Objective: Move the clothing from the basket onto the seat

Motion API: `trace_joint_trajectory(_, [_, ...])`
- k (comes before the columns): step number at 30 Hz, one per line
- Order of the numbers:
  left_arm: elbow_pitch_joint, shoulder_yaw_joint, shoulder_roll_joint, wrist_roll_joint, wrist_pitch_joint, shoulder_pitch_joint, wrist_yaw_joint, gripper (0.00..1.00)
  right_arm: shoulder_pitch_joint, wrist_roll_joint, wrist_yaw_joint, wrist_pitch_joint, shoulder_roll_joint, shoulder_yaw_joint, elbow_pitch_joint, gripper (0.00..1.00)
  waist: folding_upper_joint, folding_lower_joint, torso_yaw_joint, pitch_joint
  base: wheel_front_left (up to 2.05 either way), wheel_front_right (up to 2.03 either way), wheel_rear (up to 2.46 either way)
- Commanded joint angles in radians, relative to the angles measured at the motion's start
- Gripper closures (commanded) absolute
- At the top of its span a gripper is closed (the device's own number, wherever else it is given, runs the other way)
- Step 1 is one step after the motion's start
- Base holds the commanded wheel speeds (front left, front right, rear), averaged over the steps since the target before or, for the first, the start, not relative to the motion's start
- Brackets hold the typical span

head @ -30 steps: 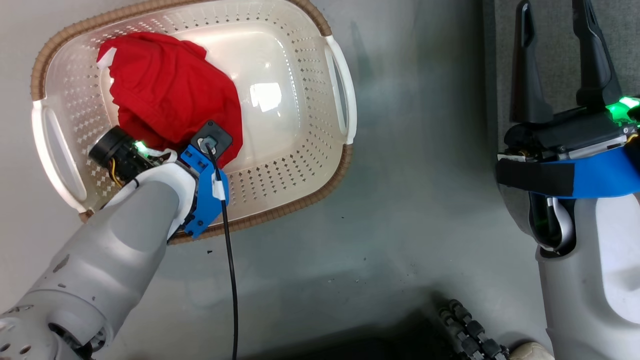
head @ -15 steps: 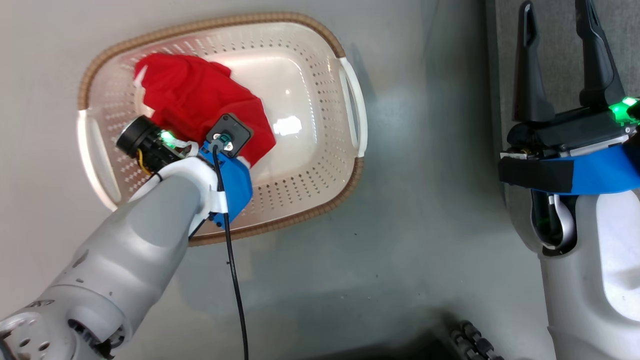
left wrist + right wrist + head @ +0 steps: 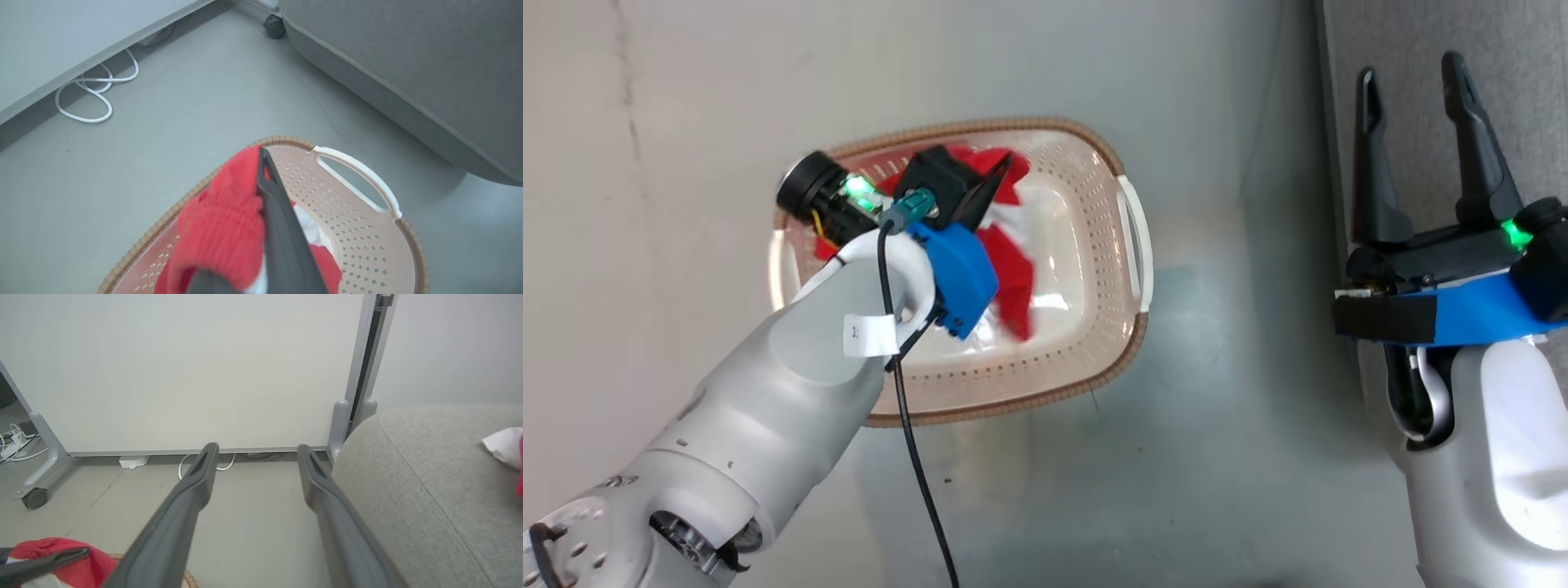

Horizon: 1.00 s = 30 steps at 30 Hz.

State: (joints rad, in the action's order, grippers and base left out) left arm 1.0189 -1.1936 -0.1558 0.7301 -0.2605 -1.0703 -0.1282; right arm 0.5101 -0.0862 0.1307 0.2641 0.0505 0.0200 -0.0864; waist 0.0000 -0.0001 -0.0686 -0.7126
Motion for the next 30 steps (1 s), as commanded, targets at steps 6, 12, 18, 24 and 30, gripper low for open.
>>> trace_joint_trajectory(6, [-0.139, 0.122, -0.030, -0.072, -0.006, 0.040, 0.025, 1.00, -0.048, 0.017, 0.000, 0.001, 0.000, 0.013, -0.019, 0.00, 0.0000, 0.0001, 0.037, 0.121, 0.00, 0.00, 0.00])
trace_joint_trajectory(12, [-0.276, 0.248, -0.036, -0.156, -0.006, 0.095, 0.045, 1.00, -0.089, 0.013, 0.000, 0.001, 0.000, 0.019, -0.038, 0.00, 0.0000, 0.0001, 0.045, 0.203, 0.00, 0.00, 0.00])
trace_joint_trajectory(18, [-0.369, 0.343, -0.020, -0.228, -0.006, 0.140, 0.042, 1.00, -0.130, -0.002, 0.000, 0.001, 0.000, 0.011, -0.057, 0.00, 0.0000, 0.0001, 0.046, 0.285, 0.00, 0.00, 0.00])
trace_joint_trajectory(24, [-0.413, 0.390, 0.003, -0.282, -0.006, 0.165, 0.029, 1.00, -0.169, -0.011, 0.000, 0.001, 0.000, 0.005, -0.074, 0.00, 0.0000, 0.0001, 0.046, 0.362, 0.00, 0.00, 0.00])
trace_joint_trajectory(30, [-0.434, 0.406, 0.018, -0.319, -0.006, 0.187, 0.016, 1.00, -0.204, -0.019, 0.000, 0.000, 0.000, 0.003, -0.089, 0.00, 0.0000, 0.0001, 0.046, 0.431, 0.00, 0.00, 0.00])
